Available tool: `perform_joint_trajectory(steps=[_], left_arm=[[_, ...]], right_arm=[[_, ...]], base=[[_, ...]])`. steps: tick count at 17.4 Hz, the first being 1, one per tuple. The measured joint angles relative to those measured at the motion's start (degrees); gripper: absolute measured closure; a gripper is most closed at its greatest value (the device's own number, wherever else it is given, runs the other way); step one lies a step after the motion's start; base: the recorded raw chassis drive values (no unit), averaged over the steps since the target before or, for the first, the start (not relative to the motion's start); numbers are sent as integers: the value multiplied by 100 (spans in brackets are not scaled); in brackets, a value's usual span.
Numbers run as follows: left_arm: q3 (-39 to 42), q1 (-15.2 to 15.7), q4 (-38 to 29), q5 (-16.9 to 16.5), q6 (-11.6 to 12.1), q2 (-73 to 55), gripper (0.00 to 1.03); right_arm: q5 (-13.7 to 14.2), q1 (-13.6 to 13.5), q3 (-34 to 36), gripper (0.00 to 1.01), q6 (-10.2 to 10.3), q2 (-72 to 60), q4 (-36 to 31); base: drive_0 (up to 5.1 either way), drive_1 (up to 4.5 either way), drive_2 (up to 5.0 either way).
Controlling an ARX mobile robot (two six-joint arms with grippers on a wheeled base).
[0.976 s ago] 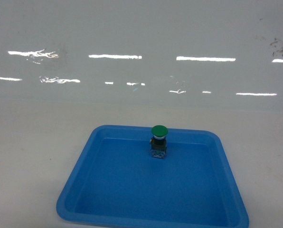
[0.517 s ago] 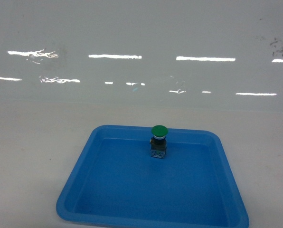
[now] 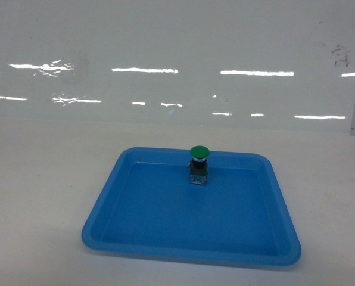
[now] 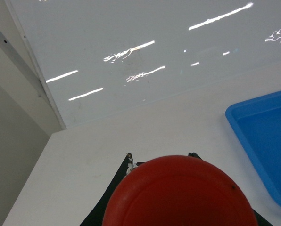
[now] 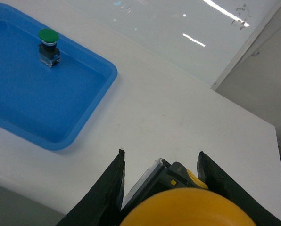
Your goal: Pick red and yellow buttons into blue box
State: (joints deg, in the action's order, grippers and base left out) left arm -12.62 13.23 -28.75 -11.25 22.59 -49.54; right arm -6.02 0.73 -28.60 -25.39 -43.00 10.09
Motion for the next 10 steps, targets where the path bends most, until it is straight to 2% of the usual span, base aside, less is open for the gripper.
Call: perform_joint_trajectory(steps=[5, 10], left_arm=[[0, 0, 4, 0, 0, 0, 77], [0, -2, 7, -13, 2, 4, 77]], right_arm=[[7, 2, 0, 61, 0, -2, 15], [4, 2, 9, 61, 0, -2, 15]], base=[[0, -406, 407], [292, -497, 202]])
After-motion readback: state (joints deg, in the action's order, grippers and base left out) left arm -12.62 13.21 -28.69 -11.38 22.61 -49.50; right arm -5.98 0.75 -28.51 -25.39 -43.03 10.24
